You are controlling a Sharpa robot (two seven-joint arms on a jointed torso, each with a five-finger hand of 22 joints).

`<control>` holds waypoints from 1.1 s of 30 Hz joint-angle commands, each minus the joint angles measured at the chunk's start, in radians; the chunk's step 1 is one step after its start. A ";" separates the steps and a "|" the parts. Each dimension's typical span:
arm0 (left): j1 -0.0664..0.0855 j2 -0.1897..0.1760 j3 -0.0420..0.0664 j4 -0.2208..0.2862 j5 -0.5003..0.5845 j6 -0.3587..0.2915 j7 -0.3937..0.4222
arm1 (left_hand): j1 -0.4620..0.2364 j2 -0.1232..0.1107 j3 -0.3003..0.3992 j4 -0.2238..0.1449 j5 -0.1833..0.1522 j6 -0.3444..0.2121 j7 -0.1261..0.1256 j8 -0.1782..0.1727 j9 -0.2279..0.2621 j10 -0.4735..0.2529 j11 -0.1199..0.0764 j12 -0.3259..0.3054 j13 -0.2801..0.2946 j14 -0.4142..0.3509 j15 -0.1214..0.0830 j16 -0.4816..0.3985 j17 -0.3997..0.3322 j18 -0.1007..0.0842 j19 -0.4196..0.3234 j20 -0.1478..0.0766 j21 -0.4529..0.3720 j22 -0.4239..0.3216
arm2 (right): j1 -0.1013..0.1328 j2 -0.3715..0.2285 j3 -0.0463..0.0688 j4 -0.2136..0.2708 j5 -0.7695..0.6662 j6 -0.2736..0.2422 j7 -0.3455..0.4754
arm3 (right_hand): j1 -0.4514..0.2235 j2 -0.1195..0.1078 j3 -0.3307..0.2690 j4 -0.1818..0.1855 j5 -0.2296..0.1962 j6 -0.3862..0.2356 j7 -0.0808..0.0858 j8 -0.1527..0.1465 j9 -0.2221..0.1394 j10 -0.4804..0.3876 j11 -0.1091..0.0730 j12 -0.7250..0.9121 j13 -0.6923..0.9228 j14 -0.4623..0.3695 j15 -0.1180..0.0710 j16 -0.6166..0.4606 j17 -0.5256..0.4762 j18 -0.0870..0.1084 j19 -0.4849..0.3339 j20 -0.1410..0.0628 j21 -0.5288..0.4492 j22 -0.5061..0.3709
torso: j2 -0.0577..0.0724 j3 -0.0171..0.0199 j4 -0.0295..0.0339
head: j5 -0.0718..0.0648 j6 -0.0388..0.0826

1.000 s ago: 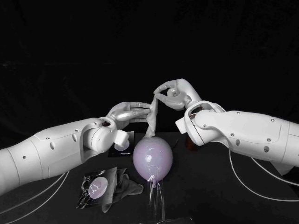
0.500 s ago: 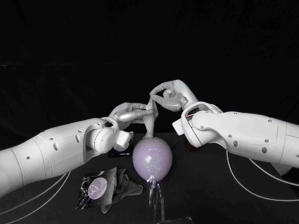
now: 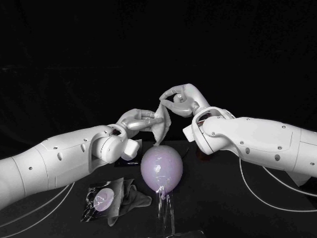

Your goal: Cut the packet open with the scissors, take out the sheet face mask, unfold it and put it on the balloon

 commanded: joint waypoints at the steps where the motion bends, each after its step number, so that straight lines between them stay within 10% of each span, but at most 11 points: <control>1: 0.002 -0.001 0.002 0.004 0.001 -0.001 0.038 | 0.014 0.041 0.019 -0.003 0.002 0.036 -0.005 0.011 0.001 0.029 -0.011 0.019 0.009 0.012 -0.013 0.026 0.014 0.011 0.019 -0.005 0.014 0.005 | 0.001 0.003 0.001 -0.009 -0.019 0.010 0.002 | 0.002 0.008 0.004 0.001 0.007 0.006 0.002 0.022 0.039 0.016 -0.003 0.003 0.132 0.106 -0.005 0.006 0.264 -0.007 0.046 -0.002 0.000 0.223 | 0.000 0.0002 -0.0001 | 0.001 0.001; 33: 0.001 -0.021 0.002 0.027 0.075 0.090 0.091 | -0.047 0.077 0.192 0.043 0.004 -0.050 0.017 0.013 0.028 -0.002 0.006 0.070 0.030 -0.095 0.000 0.175 0.089 0.004 -0.021 -0.001 0.044 0.020 | 0.001 0.022 -0.002 -0.109 -0.097 0.112 -0.181 | -0.006 0.011 0.008 0.003 0.007 0.000 0.003 0.026 0.043 0.005 -0.002 -0.018 0.117 0.106 -0.005 0.006 0.264 0.000 0.032 -0.002 -0.029 0.214 | 0.001 0.0006 -0.0003 | -0.001 0.004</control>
